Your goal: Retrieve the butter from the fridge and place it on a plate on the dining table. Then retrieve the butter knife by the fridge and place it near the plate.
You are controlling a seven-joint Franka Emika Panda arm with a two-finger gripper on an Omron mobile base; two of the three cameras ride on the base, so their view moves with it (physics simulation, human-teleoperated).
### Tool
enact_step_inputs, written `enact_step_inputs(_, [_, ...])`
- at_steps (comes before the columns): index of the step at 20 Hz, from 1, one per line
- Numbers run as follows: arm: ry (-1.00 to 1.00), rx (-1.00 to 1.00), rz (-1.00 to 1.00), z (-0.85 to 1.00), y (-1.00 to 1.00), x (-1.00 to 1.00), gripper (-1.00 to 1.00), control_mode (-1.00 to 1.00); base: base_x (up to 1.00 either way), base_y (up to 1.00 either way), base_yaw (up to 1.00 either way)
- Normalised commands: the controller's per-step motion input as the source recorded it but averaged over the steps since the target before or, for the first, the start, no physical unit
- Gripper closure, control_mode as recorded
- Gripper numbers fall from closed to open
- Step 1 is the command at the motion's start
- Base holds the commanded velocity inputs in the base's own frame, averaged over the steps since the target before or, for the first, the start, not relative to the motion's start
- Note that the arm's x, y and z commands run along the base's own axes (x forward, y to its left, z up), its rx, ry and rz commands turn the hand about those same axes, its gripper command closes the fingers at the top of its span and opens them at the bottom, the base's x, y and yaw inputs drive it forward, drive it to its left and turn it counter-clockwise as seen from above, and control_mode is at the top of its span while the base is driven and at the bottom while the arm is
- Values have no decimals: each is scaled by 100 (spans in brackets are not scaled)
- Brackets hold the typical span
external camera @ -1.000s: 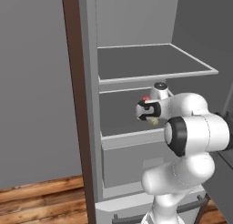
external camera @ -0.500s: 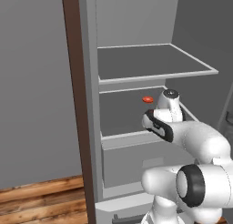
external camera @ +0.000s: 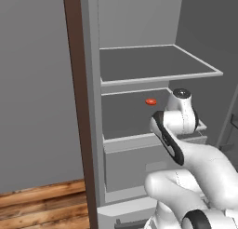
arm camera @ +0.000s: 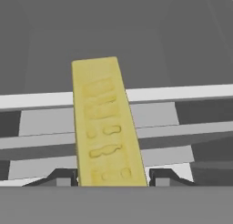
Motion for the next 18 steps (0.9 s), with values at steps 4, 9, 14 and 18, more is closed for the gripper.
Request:
enact_step_inputs(4, [1, 0, -5, 41, 0, -71, 100, -100, 0, 0, 0])
enact_step_inputs(9, [7, 0, -3, 44, 1, -57, 100, -100, 0, 0, 0])
enact_step_inputs(14, [15, 0, -2, 57, 1, -36, 100, -100, 0, 0, 0])
enact_step_inputs(18, [2, 2, 0, 41, 0, -44, 100, -100, 0, 0, 0])
